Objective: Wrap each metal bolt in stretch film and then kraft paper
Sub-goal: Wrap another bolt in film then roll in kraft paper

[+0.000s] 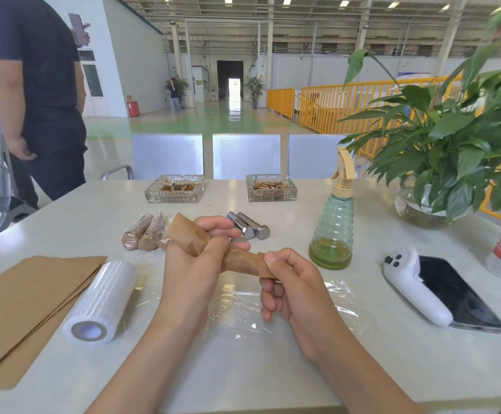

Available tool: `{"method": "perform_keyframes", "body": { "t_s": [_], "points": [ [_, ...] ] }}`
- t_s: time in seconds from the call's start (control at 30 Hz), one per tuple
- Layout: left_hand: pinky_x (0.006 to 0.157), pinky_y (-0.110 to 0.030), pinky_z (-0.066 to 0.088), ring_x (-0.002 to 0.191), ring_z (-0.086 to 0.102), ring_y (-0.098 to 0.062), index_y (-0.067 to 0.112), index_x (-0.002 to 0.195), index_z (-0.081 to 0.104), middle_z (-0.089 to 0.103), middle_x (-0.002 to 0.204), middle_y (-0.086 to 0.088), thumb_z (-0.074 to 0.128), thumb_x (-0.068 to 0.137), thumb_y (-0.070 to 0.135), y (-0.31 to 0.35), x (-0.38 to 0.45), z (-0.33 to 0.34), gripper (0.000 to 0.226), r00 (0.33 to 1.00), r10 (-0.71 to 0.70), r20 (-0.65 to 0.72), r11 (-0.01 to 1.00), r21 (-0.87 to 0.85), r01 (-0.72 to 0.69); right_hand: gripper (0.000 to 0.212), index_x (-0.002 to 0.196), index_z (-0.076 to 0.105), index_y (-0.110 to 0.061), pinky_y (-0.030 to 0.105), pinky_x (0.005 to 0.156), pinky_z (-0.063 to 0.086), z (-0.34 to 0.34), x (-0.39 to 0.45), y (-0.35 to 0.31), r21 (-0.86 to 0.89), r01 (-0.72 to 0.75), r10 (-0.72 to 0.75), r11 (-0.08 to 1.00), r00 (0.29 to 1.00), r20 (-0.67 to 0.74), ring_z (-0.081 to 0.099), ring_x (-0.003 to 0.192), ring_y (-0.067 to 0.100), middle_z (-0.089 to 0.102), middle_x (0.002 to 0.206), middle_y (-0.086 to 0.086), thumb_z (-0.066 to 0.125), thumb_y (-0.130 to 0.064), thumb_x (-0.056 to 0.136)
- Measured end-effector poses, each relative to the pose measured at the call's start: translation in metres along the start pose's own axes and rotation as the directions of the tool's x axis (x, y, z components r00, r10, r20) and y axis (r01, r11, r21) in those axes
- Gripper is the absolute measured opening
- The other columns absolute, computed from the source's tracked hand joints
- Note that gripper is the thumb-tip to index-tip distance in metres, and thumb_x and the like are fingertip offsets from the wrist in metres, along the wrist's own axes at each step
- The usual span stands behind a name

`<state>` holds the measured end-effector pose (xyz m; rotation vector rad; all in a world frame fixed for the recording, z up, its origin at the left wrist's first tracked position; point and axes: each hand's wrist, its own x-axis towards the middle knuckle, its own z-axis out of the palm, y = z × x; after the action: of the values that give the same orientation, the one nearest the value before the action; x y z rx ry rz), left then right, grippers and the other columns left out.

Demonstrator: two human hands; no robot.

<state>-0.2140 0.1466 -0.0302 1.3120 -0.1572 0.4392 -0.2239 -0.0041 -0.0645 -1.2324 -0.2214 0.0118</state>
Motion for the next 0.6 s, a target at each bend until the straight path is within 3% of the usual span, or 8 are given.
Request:
{"method": "perform_keyframes", "body": {
  "t_s": [0.17,0.3,0.37,0.47,0.53,0.6],
  "points": [
    [0.067,-0.033,0.061,0.091,0.077,-0.031,0.025,0.096,0.073,0.076,0.101,-0.011,0.052,0.092,-0.012,0.002,0.002,-0.006,0.043,0.994,-0.057,0.089,0.995,-0.073,0.063,0.029,0.075,0.064,-0.021,0.030,0.044,0.046,-0.001,-0.001,0.001,-0.029,-0.001,0.001,1.000,1.000,-0.006,0.047,0.048,0.019,0.051,0.068,0.006,0.060,-0.021,0.104],
    [0.074,-0.020,0.054,0.085,0.073,-0.014,0.017,0.066,0.066,0.076,0.087,-0.007,0.046,0.090,-0.014,0.004,0.006,-0.013,0.044,0.962,0.009,0.272,0.956,0.280,-0.088,0.021,0.083,0.063,-0.014,0.029,0.042,0.044,-0.003,-0.001,0.002,-0.068,-0.010,0.007,0.998,0.999,-0.045,0.045,0.046,0.018,0.051,0.065,0.004,0.059,-0.019,0.103],
    [0.065,-0.026,0.051,0.076,0.068,-0.015,0.020,0.068,0.065,0.074,0.083,-0.003,0.045,0.093,-0.010,0.006,0.010,-0.017,0.044,0.931,-0.006,0.365,0.872,0.458,-0.174,0.019,0.086,0.062,-0.012,0.028,0.041,0.043,-0.004,-0.001,0.002,-0.087,-0.014,0.008,0.996,0.998,-0.062,0.045,0.045,0.018,0.052,0.063,0.003,0.059,-0.019,0.103],
    [0.058,-0.032,0.049,0.063,0.063,-0.019,0.030,0.095,0.063,0.068,0.077,0.000,0.048,0.099,0.009,0.008,0.013,-0.024,0.027,0.888,-0.010,0.460,0.746,0.595,-0.300,0.020,0.085,0.063,-0.013,0.028,0.041,0.043,-0.005,0.000,0.002,-0.090,-0.009,0.003,0.996,0.998,-0.066,0.045,0.045,0.018,0.052,0.062,0.003,0.059,-0.019,0.103],
    [0.054,-0.024,0.042,0.058,0.055,-0.009,0.038,0.100,0.059,0.061,0.067,0.009,0.055,0.095,0.036,0.012,0.014,-0.029,0.006,0.846,-0.039,0.532,0.614,0.681,-0.400,0.020,0.084,0.063,-0.013,0.028,0.040,0.042,-0.005,0.000,0.002,-0.105,-0.004,-0.003,0.994,0.998,-0.065,0.045,0.044,0.018,0.052,0.063,0.003,0.059,-0.019,0.103],
    [0.053,-0.022,0.037,0.061,0.054,-0.006,0.043,0.092,0.058,0.058,0.064,0.016,0.056,0.080,0.066,0.018,0.016,-0.033,0.026,0.806,-0.133,0.576,0.417,0.771,-0.482,0.019,0.087,0.062,-0.010,0.028,0.040,0.043,-0.004,0.000,0.003,-0.143,-0.001,-0.007,0.990,0.998,-0.057,0.046,0.043,0.019,0.053,0.062,0.003,0.059,-0.019,0.103]
  ]
}}
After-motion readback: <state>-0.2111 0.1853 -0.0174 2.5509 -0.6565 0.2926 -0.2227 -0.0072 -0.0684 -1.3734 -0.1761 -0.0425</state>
